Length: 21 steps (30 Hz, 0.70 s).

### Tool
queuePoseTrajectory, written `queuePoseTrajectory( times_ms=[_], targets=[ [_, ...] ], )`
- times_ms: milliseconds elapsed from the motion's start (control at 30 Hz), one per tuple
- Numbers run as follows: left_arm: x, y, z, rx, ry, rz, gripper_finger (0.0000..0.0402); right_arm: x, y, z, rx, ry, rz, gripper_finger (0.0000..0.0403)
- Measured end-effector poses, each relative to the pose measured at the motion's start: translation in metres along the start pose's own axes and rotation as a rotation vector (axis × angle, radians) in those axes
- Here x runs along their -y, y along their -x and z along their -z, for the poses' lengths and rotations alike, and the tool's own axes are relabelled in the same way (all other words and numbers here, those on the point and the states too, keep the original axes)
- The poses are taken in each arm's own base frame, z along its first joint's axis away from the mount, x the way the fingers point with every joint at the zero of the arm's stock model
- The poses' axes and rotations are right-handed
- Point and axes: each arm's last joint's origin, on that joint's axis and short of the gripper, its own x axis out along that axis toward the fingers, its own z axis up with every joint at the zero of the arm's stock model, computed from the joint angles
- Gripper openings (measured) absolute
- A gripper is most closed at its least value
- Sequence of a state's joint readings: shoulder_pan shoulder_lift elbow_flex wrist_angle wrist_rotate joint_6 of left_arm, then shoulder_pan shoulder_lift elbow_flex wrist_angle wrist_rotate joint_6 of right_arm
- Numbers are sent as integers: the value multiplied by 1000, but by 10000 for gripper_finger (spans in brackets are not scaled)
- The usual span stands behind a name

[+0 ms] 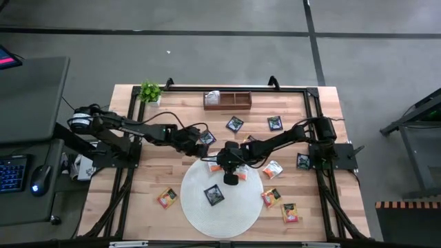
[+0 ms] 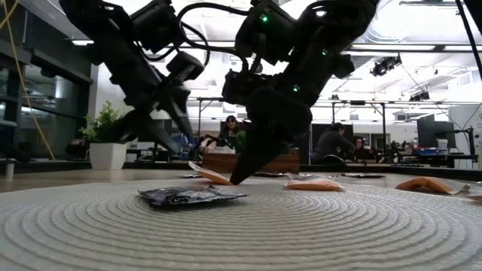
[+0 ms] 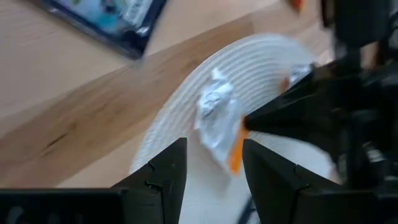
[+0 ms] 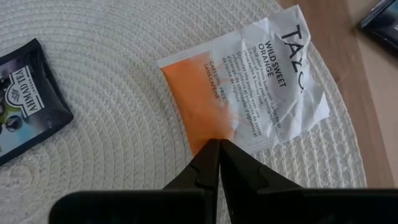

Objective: Pick & Place Tea
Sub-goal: Put the white tea bag into the left section of the wooden organizer

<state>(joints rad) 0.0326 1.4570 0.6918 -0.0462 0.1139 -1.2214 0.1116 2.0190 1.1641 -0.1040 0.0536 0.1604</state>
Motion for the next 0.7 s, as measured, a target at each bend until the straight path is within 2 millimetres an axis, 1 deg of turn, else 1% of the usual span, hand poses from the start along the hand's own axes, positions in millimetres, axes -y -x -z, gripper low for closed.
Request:
queuePoseTrajectory(
  times_ms=[167,367,467,700],
  targets=[
    [2,0,-1,23,71,18,154,1,0,0,6,-1,16,12],
    [-5,0,0,34,97,-61,154,1,0,0,7,-19,20,12],
    [-6,0,1,34,102,-73,154,1,0,0,8,-19,20,12],
    [-5,0,-2,102,161,-66,154,1,0,-2,24,-20,40,12]
  ],
)
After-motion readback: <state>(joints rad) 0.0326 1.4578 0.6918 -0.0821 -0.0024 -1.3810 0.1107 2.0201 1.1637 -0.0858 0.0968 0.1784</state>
